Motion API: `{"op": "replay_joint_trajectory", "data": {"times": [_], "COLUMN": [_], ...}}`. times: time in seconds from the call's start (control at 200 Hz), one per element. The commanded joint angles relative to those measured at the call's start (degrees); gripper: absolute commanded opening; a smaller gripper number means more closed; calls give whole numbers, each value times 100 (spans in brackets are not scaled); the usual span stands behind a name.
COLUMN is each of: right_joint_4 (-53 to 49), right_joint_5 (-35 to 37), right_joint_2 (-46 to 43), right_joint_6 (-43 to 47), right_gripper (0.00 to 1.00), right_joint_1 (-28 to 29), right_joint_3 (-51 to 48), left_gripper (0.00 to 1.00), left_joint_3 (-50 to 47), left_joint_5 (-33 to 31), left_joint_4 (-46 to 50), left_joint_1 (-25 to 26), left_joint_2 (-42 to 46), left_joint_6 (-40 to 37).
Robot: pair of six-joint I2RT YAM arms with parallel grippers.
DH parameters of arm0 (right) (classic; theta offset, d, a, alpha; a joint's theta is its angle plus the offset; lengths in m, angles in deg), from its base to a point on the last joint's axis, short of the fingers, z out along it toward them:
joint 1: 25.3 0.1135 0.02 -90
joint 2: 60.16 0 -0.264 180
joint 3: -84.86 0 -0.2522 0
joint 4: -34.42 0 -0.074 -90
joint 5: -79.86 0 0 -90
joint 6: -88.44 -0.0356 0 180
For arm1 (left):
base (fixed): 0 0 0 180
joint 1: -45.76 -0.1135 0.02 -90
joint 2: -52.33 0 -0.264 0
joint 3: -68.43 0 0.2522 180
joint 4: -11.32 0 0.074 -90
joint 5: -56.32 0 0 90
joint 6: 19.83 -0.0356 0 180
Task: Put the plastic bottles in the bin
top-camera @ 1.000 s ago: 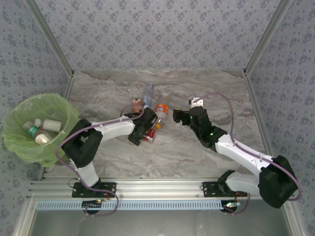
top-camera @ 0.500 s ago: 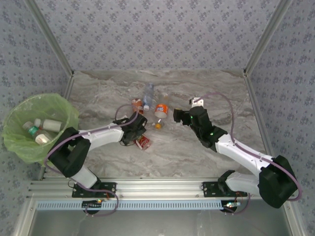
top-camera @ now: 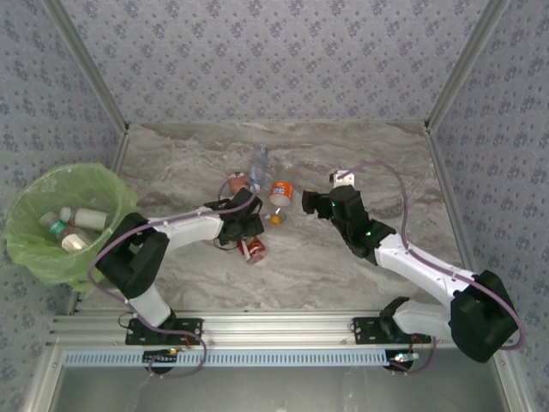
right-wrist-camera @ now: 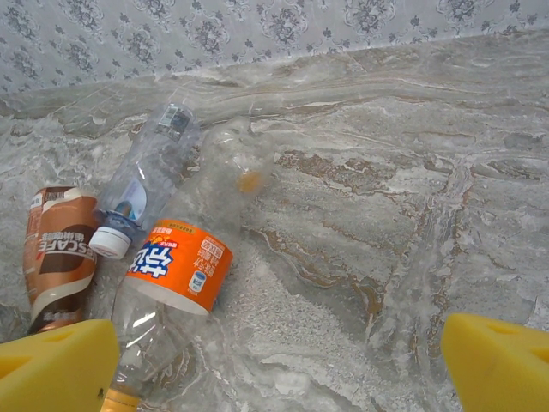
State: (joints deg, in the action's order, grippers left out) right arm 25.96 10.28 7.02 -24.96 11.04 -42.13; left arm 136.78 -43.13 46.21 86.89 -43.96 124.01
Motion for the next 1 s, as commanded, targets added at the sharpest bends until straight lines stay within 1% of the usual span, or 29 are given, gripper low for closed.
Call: {"op": "replay_joint_trajectory", "data": {"times": [0.0, 0.15, 0.26, 0.54, 0.69, 0.869, 0.994], "right_joint_4": [-44, -73, -55, 124, 366, 612, 691], "right_joint_5": [155, 181, 173, -20, -132, -290, -417], "right_joint_2": [33, 6, 6, 9, -68, -164, -183], "right_joint_6": [-101, -89, -95, -10, 95, 315, 412], "right_gripper": [99, 99, 99, 99, 99, 99, 99], "right_joint_1": [-37, -39, -47, -45, -8, 43, 84], "right_joint_3": [105, 89, 77, 80, 19, -5, 4], "left_gripper": [78, 64, 59, 53, 52, 49, 49], "left_joint_3": [279, 441, 444, 314, 208, 160, 171], "left_joint_5": [82, 5, 57, 118, 92, 222, 238], "left_joint_4": [53, 115, 51, -269, -393, -447, -491], "left_joint_1": [95, 146, 150, 222, 240, 243, 238], "left_joint_2": [-166, -181, -138, 385, 766, 1252, 1599], "left_joint_6": [-375, -597, -773, -1339, -1637, -1837, -1969]}}
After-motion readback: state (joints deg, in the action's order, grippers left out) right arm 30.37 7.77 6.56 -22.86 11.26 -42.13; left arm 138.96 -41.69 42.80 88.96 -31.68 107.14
